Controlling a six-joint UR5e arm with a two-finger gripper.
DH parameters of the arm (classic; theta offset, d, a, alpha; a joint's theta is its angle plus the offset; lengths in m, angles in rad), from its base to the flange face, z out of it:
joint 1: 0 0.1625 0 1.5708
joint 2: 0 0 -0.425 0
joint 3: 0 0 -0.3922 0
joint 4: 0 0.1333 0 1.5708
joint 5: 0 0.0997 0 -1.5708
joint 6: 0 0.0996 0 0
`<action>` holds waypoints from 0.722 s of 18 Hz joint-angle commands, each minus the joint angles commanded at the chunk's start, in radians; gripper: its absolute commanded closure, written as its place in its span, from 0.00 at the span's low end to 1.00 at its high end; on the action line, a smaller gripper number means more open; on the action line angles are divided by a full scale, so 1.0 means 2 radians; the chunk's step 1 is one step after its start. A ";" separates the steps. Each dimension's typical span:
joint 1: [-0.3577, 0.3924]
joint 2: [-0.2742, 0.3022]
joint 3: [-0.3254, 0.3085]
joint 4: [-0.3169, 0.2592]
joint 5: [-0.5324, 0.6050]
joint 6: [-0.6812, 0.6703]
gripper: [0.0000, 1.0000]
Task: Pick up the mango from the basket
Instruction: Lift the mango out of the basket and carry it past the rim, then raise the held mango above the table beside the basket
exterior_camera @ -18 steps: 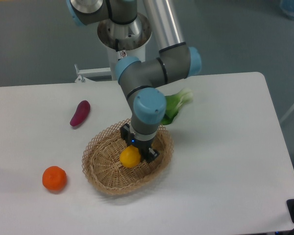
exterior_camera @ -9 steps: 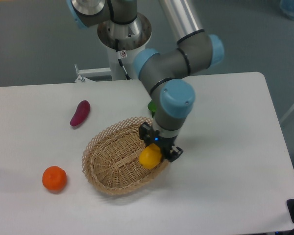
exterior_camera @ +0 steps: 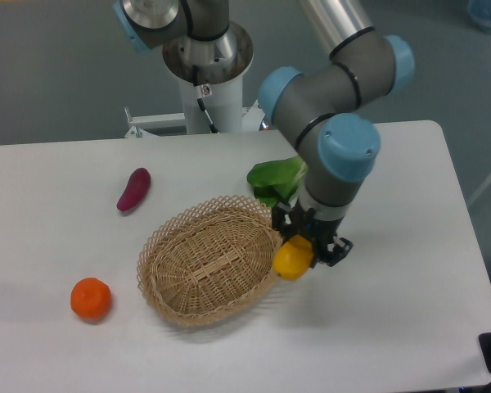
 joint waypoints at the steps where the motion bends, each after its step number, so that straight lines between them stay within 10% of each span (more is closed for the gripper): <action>1: 0.005 0.001 0.001 0.000 0.002 0.005 0.62; 13: 0.022 -0.005 0.024 0.011 0.037 0.015 0.60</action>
